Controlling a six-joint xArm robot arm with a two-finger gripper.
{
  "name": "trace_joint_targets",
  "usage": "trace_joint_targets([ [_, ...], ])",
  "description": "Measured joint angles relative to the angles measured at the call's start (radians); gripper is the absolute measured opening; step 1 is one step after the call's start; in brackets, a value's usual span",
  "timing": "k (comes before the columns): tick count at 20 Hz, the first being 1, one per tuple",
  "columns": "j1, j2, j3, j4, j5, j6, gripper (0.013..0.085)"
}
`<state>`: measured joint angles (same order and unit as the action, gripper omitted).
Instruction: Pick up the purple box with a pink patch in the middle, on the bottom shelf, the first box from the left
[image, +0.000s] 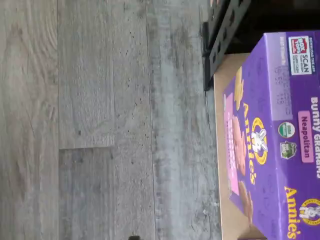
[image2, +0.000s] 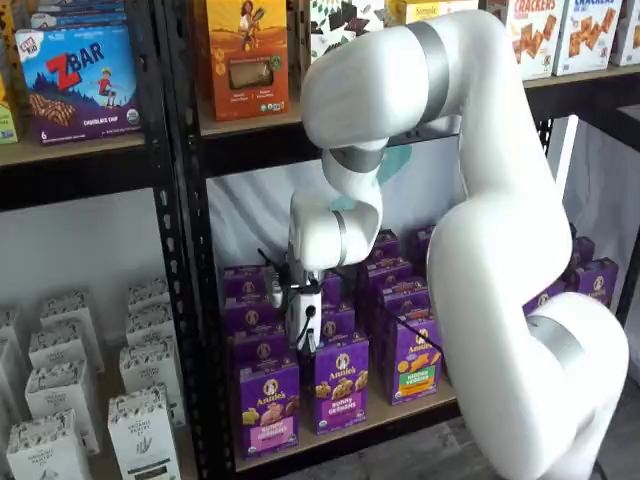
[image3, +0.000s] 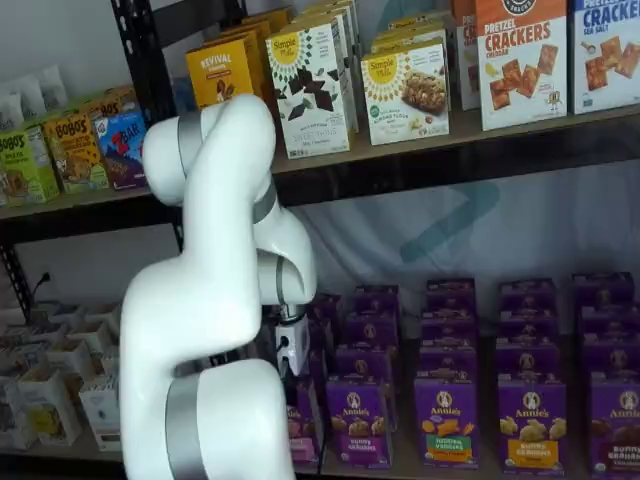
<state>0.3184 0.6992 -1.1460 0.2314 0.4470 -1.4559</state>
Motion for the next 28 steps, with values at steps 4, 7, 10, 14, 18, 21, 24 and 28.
trace_joint_targets([
  [4,-0.001,0.01,-0.012,-0.041,-0.019,0.036,0.085],
  [7,-0.001,0.022,-0.03,-0.034,-0.021,0.031,0.085],
  [10,0.001,0.036,-0.049,-0.019,-0.024,0.019,0.085],
  [14,0.005,0.071,-0.098,-0.009,-0.01,0.015,0.085],
  [18,0.01,0.109,-0.144,-0.011,-0.01,0.023,0.085],
  [21,0.011,0.138,-0.179,-0.022,-0.002,0.035,0.085],
  [24,0.011,0.17,-0.217,-0.029,0.009,0.041,0.085],
  [28,0.012,0.212,-0.267,-0.046,0.029,0.059,0.085],
])
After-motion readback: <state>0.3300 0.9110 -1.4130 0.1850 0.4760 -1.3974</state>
